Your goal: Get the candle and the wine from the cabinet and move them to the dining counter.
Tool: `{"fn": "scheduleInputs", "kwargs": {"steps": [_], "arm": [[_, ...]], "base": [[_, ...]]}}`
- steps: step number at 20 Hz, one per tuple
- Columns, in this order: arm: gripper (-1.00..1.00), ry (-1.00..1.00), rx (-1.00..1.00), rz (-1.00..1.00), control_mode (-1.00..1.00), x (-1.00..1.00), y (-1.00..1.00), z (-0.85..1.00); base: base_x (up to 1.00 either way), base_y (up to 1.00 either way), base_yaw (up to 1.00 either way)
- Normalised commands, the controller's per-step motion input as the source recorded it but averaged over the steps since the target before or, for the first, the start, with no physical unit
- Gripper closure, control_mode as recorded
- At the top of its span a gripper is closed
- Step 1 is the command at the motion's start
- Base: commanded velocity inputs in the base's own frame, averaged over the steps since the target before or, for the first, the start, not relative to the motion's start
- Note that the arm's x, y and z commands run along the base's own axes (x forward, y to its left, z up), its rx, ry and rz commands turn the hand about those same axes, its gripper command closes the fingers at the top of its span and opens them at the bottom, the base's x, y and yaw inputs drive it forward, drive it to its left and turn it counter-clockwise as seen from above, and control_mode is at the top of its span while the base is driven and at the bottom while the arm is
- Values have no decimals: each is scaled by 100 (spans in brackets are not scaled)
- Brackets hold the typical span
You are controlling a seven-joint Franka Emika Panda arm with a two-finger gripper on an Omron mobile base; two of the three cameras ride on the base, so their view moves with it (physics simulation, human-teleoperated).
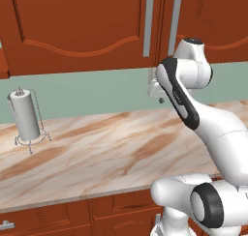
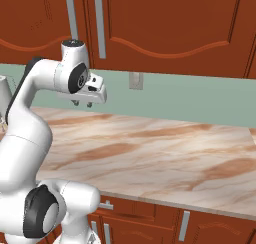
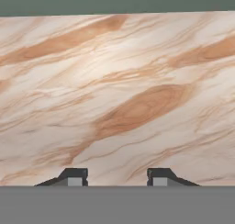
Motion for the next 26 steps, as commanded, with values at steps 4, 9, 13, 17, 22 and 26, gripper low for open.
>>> {"fn": "scheduleInputs", "kwargs": {"steps": [4,9,13,17,22,26], "arm": [[-100,-21,0,-4,-100,-11,0,0],[-100,-27,-1,-2,-100,-14,0,15],[-100,-51,-4,0,-100,-43,3,46],[-100,-53,-6,0,-100,-40,3,66],[-100,-44,-5,-2,-100,-37,1,74],[-100,-43,-2,-1,-100,-32,0,70]], "base": [[0,0,0],[0,0,0],[0,0,0],[0,0,0],[0,0,0],[0,0,0]]}}
